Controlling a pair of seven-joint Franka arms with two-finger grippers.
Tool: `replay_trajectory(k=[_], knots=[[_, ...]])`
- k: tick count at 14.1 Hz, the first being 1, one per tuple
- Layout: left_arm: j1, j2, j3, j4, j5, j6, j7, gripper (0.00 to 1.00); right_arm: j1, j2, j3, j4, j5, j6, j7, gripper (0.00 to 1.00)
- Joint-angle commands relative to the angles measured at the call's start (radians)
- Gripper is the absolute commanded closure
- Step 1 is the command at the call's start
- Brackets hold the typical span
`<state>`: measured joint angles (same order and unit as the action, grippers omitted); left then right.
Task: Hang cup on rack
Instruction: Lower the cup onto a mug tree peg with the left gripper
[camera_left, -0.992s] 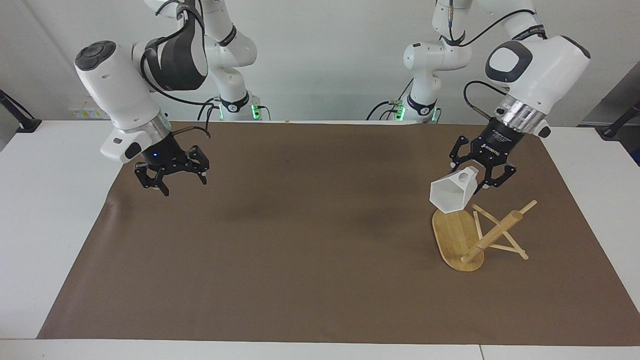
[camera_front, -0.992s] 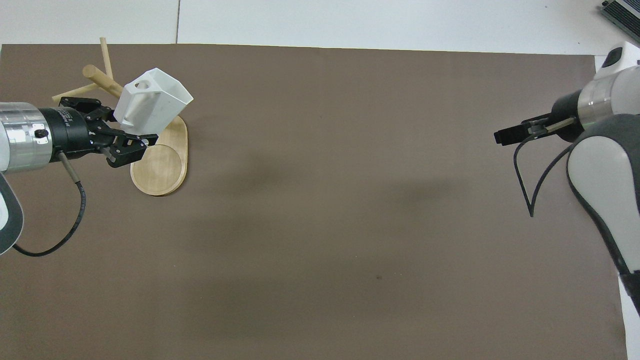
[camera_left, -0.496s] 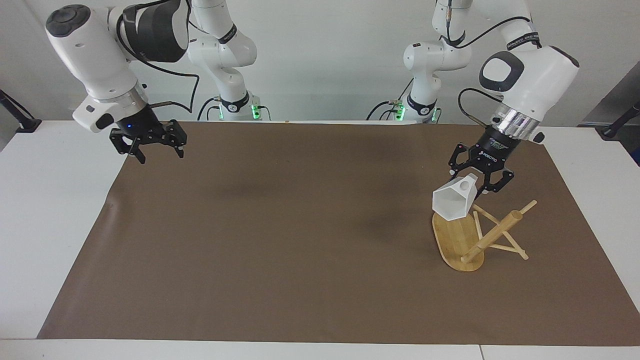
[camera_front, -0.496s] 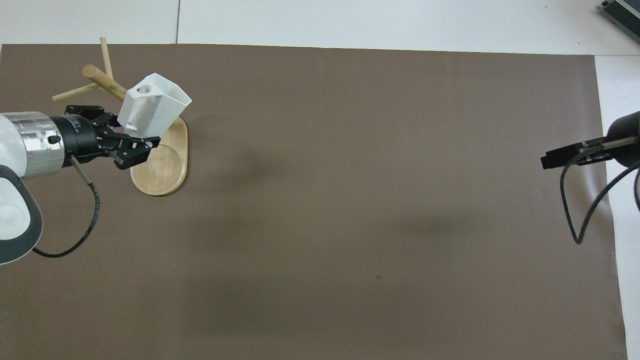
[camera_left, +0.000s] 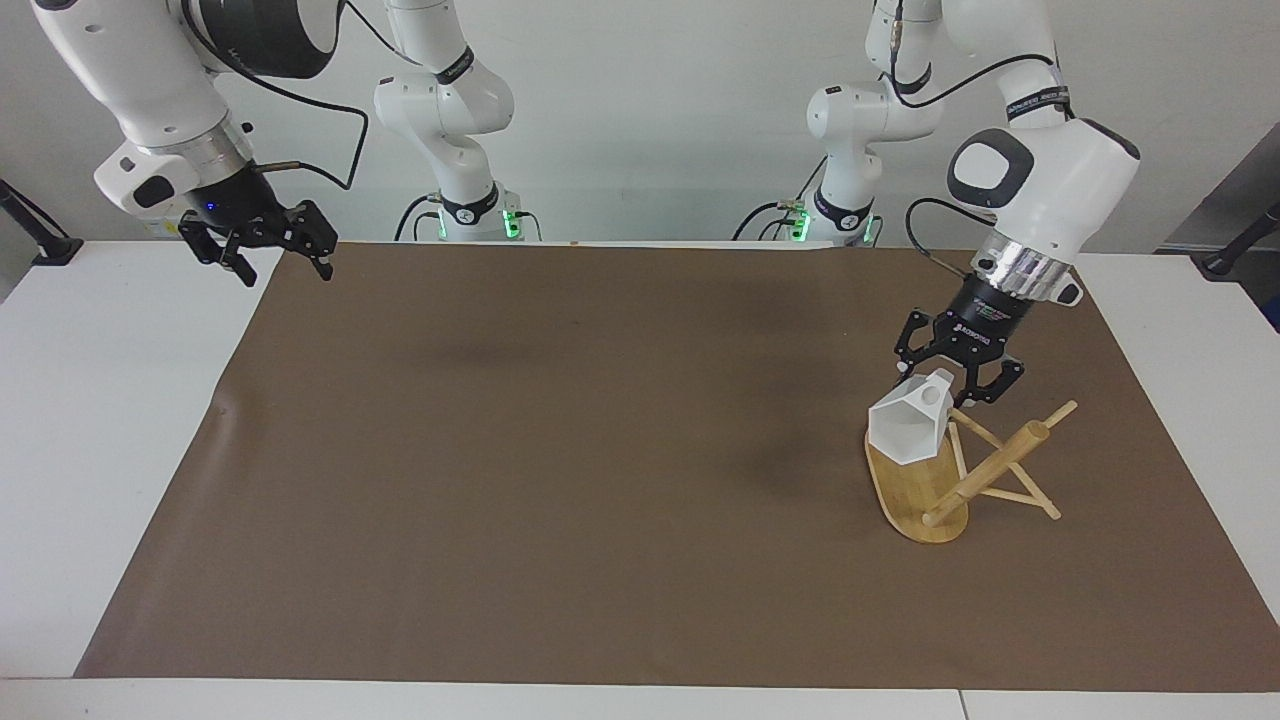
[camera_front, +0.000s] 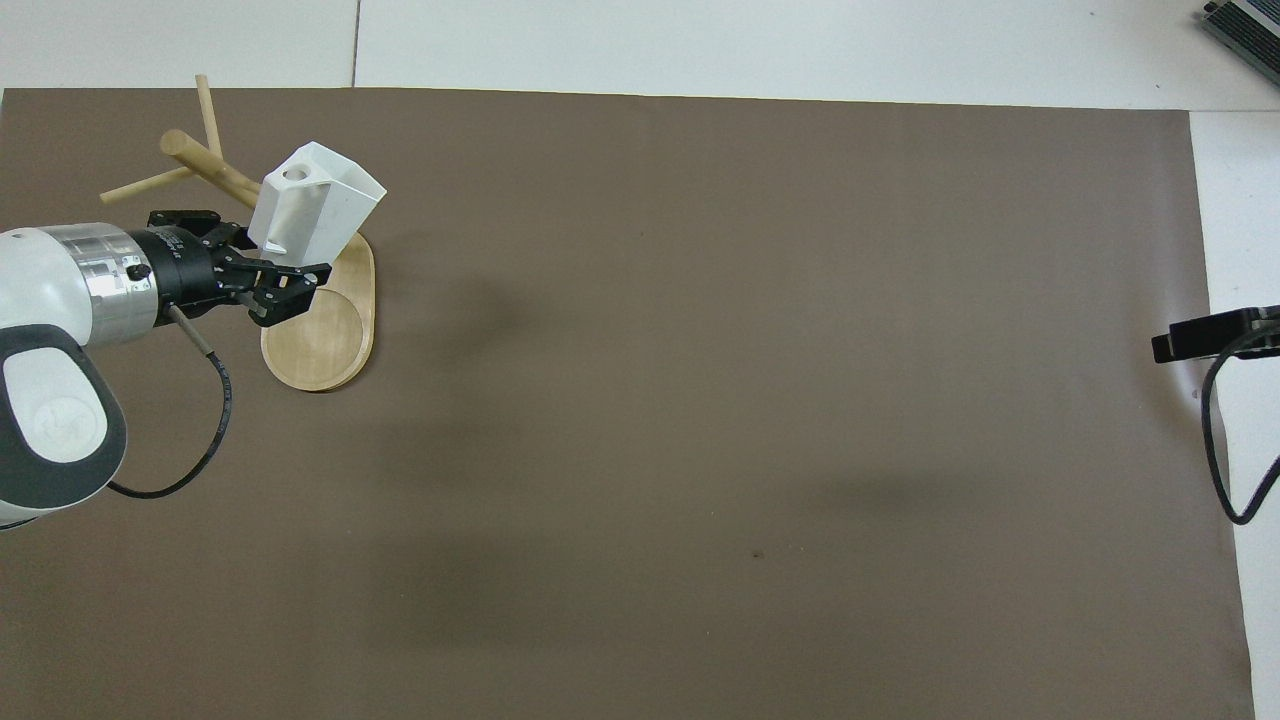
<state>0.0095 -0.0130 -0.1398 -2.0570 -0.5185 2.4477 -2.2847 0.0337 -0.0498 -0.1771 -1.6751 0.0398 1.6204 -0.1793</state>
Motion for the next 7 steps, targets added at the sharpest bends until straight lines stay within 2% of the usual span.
replay_trajectory(k=[1, 7], knots=[[-0.016, 0.008, 0.005, -0.006, 0.006, 0.053, -0.036, 1.0, 0.003, -0.019, -0.005, -0.034, -0.026, -0.004, 0.031, 0.0], [-0.016, 0.036, 0.005, 0.001, 0.006, 0.091, -0.091, 1.0, -0.003, -0.019, -0.005, -0.028, -0.024, 0.021, 0.034, 0.0]])
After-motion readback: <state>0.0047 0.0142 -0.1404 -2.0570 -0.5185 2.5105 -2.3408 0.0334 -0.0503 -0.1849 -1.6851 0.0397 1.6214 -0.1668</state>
